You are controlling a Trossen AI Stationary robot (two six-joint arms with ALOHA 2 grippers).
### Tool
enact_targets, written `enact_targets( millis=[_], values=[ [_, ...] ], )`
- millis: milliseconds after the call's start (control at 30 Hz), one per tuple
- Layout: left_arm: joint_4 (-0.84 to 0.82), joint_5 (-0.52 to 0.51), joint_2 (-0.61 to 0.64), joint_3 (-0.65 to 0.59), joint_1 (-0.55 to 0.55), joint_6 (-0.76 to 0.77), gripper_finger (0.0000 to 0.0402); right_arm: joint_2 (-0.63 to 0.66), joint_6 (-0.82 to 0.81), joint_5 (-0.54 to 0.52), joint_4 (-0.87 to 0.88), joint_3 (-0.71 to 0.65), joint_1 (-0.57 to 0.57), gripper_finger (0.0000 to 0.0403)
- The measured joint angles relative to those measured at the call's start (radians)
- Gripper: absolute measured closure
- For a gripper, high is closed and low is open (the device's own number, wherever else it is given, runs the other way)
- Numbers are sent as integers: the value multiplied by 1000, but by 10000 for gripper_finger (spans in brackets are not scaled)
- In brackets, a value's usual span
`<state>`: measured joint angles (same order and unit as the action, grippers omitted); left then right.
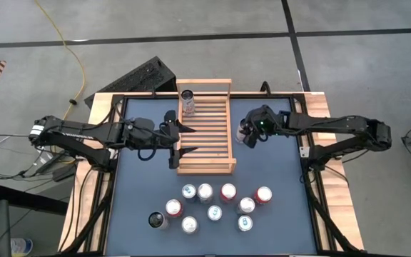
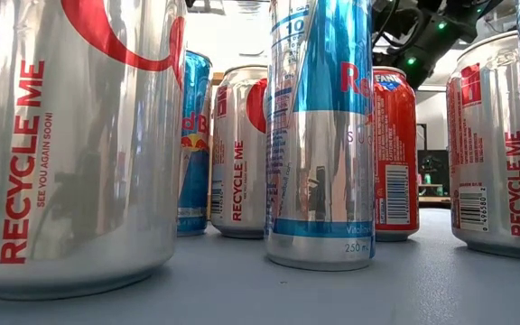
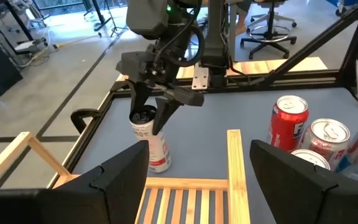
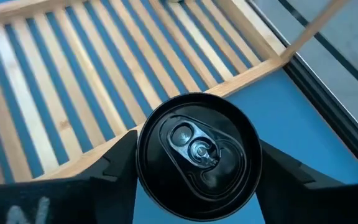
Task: Place canned beverage on shelf
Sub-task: Put the right white soda can on the shelf aligned with the other white soda can
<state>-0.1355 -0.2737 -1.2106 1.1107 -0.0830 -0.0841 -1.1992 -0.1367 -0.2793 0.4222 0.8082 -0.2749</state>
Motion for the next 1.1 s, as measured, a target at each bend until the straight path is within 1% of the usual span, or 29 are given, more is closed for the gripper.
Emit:
enact_targets(
  millis=[67,233,367,500,733,1033,1100],
  values=[
    [0,0,0,0,0,8,134,0,-21,-19,1,0,0,170],
    [4,13,0,0,0,17,134,0,-20,-19,5,0,0,169],
    [10,59,0,0,0,26,134,0,-13,-11,11,0,1,169],
    [10,61,0,0,0,26,134,0,3,19,11,0,3,160],
    [12,62,0,0,0,9,134,0,3,27,11,0,7,135],
    [12,79,0,-1,0,-1,134,2,-6,28,-15,1,7,132],
    [13,94,0,-1,0,-9,134,2,-5,47,-22,1,7,132]
  ],
)
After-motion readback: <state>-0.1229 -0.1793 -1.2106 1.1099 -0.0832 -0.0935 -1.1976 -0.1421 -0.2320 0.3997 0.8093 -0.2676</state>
